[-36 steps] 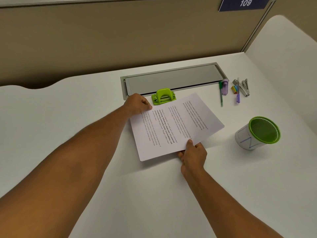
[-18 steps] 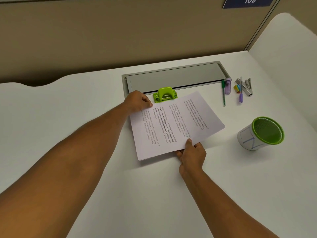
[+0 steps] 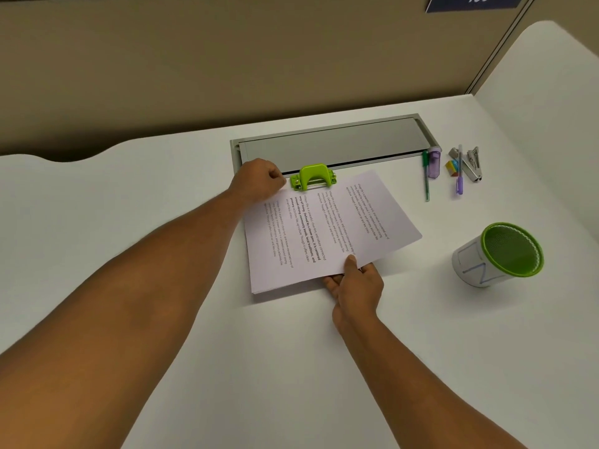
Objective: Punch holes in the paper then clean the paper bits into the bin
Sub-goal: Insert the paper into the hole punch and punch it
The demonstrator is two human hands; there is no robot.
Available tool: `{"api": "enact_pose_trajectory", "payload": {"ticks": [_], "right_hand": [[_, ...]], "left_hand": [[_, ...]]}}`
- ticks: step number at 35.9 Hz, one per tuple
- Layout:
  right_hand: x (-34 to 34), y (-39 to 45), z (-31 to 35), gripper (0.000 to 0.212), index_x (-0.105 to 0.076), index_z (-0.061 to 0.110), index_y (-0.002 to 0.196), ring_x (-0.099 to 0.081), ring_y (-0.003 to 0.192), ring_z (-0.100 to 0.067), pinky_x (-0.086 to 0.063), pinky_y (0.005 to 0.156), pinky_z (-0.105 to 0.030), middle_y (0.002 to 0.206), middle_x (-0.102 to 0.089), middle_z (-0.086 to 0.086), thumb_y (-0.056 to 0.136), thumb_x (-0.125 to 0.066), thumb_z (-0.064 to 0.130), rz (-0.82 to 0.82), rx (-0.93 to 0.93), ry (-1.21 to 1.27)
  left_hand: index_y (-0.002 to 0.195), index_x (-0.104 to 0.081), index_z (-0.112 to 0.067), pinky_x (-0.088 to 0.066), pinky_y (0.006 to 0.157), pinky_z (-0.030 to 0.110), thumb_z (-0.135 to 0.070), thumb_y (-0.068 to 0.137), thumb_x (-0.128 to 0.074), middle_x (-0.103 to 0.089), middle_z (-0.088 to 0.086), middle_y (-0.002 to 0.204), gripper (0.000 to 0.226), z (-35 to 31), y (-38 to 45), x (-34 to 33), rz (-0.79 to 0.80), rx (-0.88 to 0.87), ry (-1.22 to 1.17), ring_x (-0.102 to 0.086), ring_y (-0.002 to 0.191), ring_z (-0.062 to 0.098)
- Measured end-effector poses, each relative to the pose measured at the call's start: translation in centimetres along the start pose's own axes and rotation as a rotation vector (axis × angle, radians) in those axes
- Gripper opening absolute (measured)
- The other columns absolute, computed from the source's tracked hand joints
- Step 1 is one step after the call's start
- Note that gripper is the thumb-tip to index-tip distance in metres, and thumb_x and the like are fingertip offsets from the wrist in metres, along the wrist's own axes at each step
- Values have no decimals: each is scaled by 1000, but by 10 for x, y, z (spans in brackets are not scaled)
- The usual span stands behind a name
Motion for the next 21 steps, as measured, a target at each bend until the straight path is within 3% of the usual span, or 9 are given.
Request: {"api": "enact_pose_trajectory", "payload": {"ticks": [4,7,14,17,21], "right_hand": [[-4,2,2,11,-57,27,105,-70,93,-22,-61,73,-40,102,-69,1,99,-53,18,10,0,9],[-7,4,5,15,-57,31,97,-70,93,-21,-61,74,-41,101,-69,2,99,-53,17,22,3,9],[-4,7,7,17,-57,21,115,-70,94,-22,-61,74,-41,104,-69,1,99,-52,16,26,0,-17],[-4,8,8,15,-57,22,112,-70,93,-21,-61,71,-38,101,-69,2,99,-52,16,28,-7,-21],[-3,10,7,15,-56,21,113,-69,94,-22,-61,68,-35,105,-68,0,100,-51,16,13,-24,-29]], "left_hand": [[116,-71,-13,-48,90,31,-22,97,-54,-70,5,118,27,-17,8,9,-96,-69,-43,-63,107,22],[120,-69,-13,-44,89,27,-22,99,-51,-68,5,123,29,-37,13,5,-83,-136,-31,-62,110,21],[124,-65,-15,-47,97,38,-40,100,-47,-64,5,128,39,-70,33,-11,-42,-196,39,-57,116,23],[137,-54,-16,-39,106,40,-48,101,-41,-54,6,142,50,-78,48,-19,-31,-169,62,-46,133,25],[150,-37,-14,-23,118,47,-51,102,-35,-33,9,158,60,-86,65,-32,9,-111,105,-14,151,28]]}}
Point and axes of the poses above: each hand's wrist, its own y-axis towards the middle knuckle, its own x-axis out of the back of the hand, z = x × y, the point moved 8 cm from there along y, towards the middle knuckle
